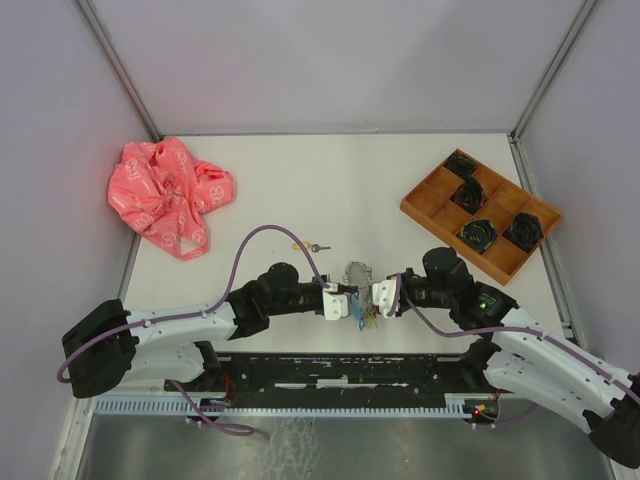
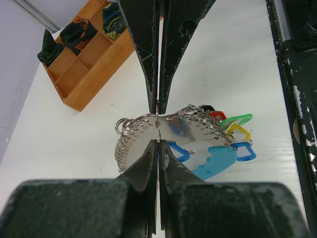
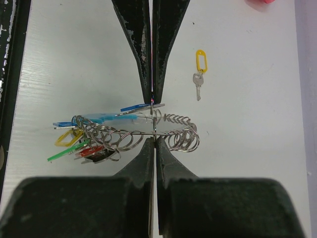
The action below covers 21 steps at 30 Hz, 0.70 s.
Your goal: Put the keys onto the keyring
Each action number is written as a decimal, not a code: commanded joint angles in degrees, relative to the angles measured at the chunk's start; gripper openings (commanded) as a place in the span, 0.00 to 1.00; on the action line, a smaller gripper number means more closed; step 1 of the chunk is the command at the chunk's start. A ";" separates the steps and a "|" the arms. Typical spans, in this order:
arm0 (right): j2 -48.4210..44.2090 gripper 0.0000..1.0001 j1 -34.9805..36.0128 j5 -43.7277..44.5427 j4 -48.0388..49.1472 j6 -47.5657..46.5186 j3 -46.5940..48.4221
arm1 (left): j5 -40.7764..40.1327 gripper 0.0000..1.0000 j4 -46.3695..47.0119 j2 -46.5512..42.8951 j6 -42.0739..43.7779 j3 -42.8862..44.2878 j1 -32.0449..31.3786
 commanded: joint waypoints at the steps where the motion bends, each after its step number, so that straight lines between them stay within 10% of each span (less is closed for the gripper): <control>1: -1.12 0.01 0.32 -0.20 2.93 -0.65 1.43 | -0.12 0.03 2.00 -0.83 2.54 2.19 -0.23; 21: -0.16 0.01 0.31 -1.27 3.19 -0.38 1.52 | 2.08 0.03 3.84 0.16 1.99 2.62 -0.25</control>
